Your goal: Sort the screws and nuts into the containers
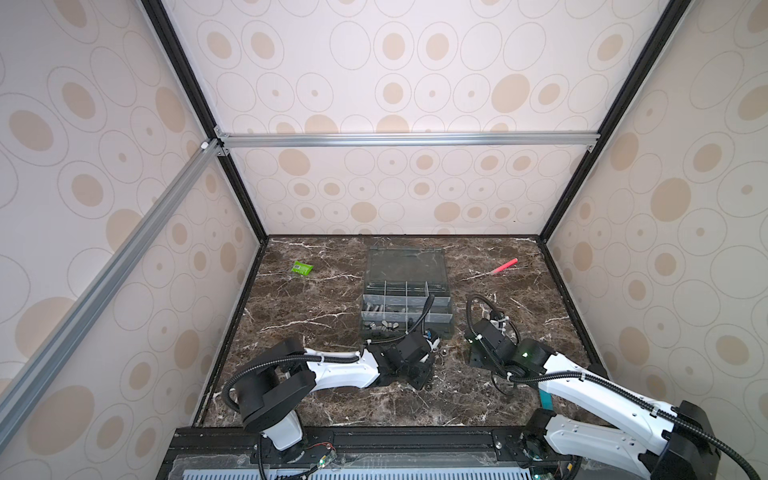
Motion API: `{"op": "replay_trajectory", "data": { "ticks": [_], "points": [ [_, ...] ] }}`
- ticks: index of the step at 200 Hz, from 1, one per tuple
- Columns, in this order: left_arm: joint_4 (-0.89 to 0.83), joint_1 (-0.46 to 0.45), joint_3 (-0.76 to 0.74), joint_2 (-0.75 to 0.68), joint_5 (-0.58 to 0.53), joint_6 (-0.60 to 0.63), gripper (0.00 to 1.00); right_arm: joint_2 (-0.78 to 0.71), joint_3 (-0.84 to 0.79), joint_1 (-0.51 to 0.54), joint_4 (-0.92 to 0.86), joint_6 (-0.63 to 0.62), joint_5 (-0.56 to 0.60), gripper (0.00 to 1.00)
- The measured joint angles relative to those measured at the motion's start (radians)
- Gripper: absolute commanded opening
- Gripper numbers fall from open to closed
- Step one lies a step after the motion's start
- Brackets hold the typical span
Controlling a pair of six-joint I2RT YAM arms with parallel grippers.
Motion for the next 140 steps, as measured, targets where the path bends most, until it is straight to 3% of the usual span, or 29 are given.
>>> {"op": "replay_trajectory", "data": {
  "ticks": [140],
  "points": [
    [-0.122, -0.052, 0.109, 0.107, -0.047, 0.049, 0.4, -0.029, -0.04, 0.0, -0.02, 0.028, 0.013, 0.45]
  ]
}}
